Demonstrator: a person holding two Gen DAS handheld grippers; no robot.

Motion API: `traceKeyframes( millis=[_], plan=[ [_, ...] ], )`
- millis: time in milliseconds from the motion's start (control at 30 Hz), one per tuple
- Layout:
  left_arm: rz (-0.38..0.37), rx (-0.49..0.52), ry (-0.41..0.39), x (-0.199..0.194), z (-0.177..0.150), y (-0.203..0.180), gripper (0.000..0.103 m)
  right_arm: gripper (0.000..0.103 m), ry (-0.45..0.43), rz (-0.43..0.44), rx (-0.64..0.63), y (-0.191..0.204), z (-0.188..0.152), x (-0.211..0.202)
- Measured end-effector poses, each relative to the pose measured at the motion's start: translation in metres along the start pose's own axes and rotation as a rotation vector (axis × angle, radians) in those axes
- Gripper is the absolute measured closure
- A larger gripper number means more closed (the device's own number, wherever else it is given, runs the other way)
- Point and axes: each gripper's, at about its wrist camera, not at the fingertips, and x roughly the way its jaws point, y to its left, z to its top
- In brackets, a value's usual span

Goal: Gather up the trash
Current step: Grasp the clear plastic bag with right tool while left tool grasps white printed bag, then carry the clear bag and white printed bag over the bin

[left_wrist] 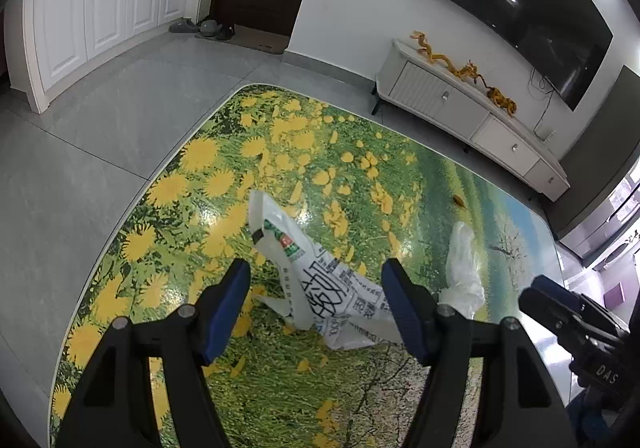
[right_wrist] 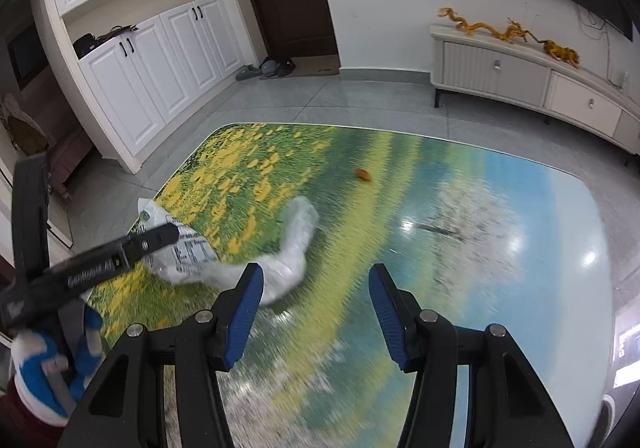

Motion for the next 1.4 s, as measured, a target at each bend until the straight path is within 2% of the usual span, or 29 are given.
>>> traceKeyframes(
  millis=[100,167,300,367,600,733,900,1033,1133,1267,1400],
  plan=[
    [-0.009,0.003,0.003,0.002,-0.004,0.003,0.047,0.051,0.019,0.032,0.029,0.006,0.007,0.022],
    [-0.016,0.014,0.004,0.001,-0.007,0.004,0.057,0.054,0.034,0.035,0.036,0.01,0.01,0.034],
    [-0.031,0.028,0.007,0.0,-0.01,0.005,0.067,0.065,0.062,0.043,0.042,0.017,0.007,0.048],
    [-0.034,0.037,0.006,-0.003,-0.013,0.005,0.076,0.069,0.074,0.045,0.038,0.02,0.002,0.05],
    [-0.032,0.065,-0.011,-0.022,-0.028,0.004,0.086,0.075,0.09,0.038,0.022,0.023,-0.017,0.041],
    [-0.034,0.107,-0.039,-0.044,-0.039,-0.002,0.087,0.076,0.054,0.047,0.023,0.018,-0.031,0.014],
    [-0.042,0.178,-0.075,-0.072,-0.049,-0.02,0.087,0.076,0.009,0.012,0.033,-0.002,-0.05,-0.029],
    [-0.055,0.254,-0.082,-0.085,-0.058,-0.05,0.087,0.076,-0.016,-0.053,0.079,-0.035,-0.069,-0.06],
    [-0.072,0.312,-0.08,-0.089,-0.061,-0.08,0.087,0.076,-0.051,-0.104,0.158,-0.075,-0.085,-0.089],
    [-0.125,0.412,-0.078,-0.094,-0.066,-0.139,0.087,0.076,-0.101,-0.18,0.247,-0.127,-0.109,-0.133],
    [-0.192,0.543,-0.069,-0.098,-0.081,-0.218,0.087,0.076,-0.139,-0.266,0.353,-0.183,-0.145,-0.178]
  ],
)
